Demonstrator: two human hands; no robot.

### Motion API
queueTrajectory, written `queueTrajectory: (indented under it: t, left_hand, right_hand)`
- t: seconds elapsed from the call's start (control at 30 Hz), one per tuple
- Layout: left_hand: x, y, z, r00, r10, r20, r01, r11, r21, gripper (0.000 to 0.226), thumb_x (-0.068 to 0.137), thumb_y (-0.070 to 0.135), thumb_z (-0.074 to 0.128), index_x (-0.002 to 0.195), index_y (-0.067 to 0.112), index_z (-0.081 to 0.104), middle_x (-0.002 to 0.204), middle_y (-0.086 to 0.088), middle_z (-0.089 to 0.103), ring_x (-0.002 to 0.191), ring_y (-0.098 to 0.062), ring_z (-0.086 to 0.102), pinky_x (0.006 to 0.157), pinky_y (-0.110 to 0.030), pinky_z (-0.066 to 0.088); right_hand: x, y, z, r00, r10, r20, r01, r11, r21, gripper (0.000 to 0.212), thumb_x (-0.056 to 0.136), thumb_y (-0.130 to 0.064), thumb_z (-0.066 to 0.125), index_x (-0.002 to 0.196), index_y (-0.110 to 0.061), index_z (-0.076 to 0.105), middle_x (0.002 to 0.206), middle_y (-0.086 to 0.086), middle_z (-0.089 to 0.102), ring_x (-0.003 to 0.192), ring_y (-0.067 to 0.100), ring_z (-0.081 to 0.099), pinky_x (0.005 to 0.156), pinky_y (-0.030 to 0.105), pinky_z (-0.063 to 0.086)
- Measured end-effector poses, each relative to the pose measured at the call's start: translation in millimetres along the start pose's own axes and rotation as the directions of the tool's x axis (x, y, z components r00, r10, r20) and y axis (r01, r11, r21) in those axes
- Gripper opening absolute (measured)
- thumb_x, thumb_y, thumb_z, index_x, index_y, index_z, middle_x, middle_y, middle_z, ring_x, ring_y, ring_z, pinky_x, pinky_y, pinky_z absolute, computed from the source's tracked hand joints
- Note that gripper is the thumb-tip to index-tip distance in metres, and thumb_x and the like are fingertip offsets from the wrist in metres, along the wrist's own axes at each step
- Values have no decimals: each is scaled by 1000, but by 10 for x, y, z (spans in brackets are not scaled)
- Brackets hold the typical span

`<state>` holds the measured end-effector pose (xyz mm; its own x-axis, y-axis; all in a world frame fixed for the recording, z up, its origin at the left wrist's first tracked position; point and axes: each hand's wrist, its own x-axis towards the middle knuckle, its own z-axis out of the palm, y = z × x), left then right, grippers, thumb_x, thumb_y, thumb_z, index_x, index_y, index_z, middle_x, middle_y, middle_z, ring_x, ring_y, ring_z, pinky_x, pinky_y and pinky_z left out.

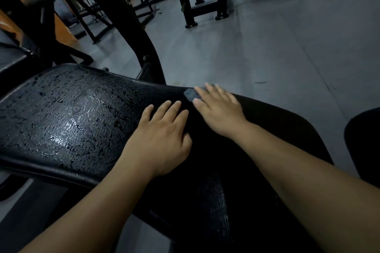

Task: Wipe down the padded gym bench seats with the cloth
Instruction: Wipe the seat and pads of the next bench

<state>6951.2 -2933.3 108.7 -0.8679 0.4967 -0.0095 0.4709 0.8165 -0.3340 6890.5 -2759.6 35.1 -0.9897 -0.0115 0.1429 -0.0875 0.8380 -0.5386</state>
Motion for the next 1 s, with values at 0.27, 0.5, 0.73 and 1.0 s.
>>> queueTrajectory:
  t: [0.27, 0.5, 0.73, 1.0]
  left_hand:
    - [-23, -23, 43, 1000, -2, 3, 2, 1000, -4, 80, 84, 54, 2, 156, 26, 21, 167, 1, 11, 153, -17, 5, 123, -48, 8]
    - [1, 55, 4, 999, -35, 36, 33, 998, 45, 83, 82, 57, 2, 156, 26, 26, 166, 1, 17, 153, -23, 12, 121, -52, 11]
    - [187, 903, 168, 998, 12, 57, -10, 1000, -30, 65, 94, 52, 19, 155, 32, 21, 167, 0, 11, 153, -25, 5, 121, -55, 3]
    - [180, 949, 191, 999, -18, 34, 19, 1000, -16, 69, 90, 53, 16, 155, 30, 24, 166, 0, 14, 153, -23, 7, 122, -52, 4]
  right_hand:
    - [-439, 616, -93, 996, -90, 20, 89, 995, 44, 59, 101, -60, 22, 156, -40, 20, 167, -10, 8, 153, 8, 1, 123, 31, 3]
    - [-968, 558, -25, 954, -294, 62, 292, 956, 39, 82, 84, -81, 4, 156, -44, 17, 165, -17, 2, 152, 5, -7, 121, 26, -5]
    - [-628, 959, -71, 997, 65, 30, -63, 996, -56, 62, 100, -62, 20, 158, -38, 16, 168, -8, 4, 154, 14, -2, 122, 34, 1]
    - [-1214, 1500, -142, 995, -96, -25, 98, 990, 99, 63, 97, -63, 12, 153, -39, 31, 165, -10, 18, 153, 9, 8, 122, 32, 11]
